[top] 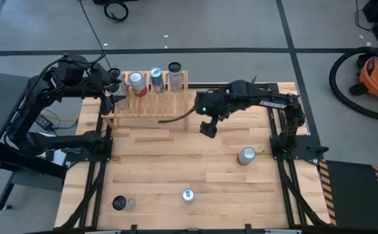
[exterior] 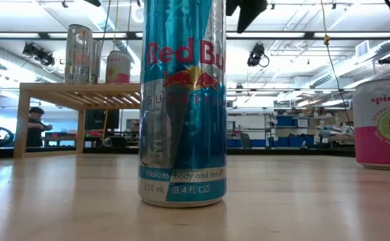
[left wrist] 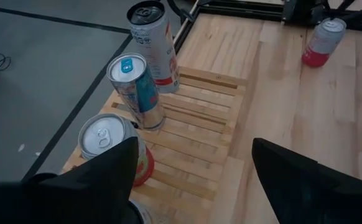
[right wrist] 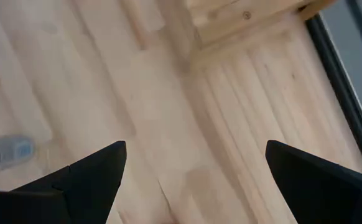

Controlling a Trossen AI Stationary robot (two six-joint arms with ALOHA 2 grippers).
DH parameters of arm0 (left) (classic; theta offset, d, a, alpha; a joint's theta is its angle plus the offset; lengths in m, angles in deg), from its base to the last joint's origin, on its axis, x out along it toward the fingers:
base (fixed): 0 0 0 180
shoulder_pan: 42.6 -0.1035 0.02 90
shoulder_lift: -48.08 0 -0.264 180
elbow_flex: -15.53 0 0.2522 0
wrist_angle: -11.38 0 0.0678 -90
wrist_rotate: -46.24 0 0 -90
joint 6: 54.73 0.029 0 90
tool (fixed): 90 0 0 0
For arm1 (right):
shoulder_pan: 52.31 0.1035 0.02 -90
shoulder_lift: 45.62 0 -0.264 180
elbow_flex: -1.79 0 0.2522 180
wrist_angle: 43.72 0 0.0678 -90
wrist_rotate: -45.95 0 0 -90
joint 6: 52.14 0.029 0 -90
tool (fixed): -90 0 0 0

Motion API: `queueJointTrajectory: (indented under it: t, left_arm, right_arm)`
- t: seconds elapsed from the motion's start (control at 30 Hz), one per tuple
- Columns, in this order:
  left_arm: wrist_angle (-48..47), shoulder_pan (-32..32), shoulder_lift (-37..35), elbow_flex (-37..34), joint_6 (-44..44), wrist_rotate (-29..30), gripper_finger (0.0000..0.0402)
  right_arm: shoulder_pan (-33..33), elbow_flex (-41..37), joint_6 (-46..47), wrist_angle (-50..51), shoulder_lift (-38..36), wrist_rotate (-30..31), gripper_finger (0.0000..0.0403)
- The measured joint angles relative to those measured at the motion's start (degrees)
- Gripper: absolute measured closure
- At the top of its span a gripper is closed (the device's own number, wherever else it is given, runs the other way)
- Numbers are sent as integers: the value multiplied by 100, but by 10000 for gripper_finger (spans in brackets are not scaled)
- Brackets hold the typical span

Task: Place canned beverage on shelf
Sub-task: Put the pink white soda can on the shelf aligned with the other pink white soda can

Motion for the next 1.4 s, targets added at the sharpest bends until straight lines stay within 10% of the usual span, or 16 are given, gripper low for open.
queueJointTrajectory:
  t: [0.67, 1.4]
  left_arm:
    - [-274, 0, 0, 0, -216, -3, 86]
    - [-397, 0, 0, -2, -254, -1, 86]
  right_arm:
    - [1767, -3647, 3928, -219, -2244, 1102, 7]
    - [3341, -6342, 7365, -1218, -2801, 1161, 7]
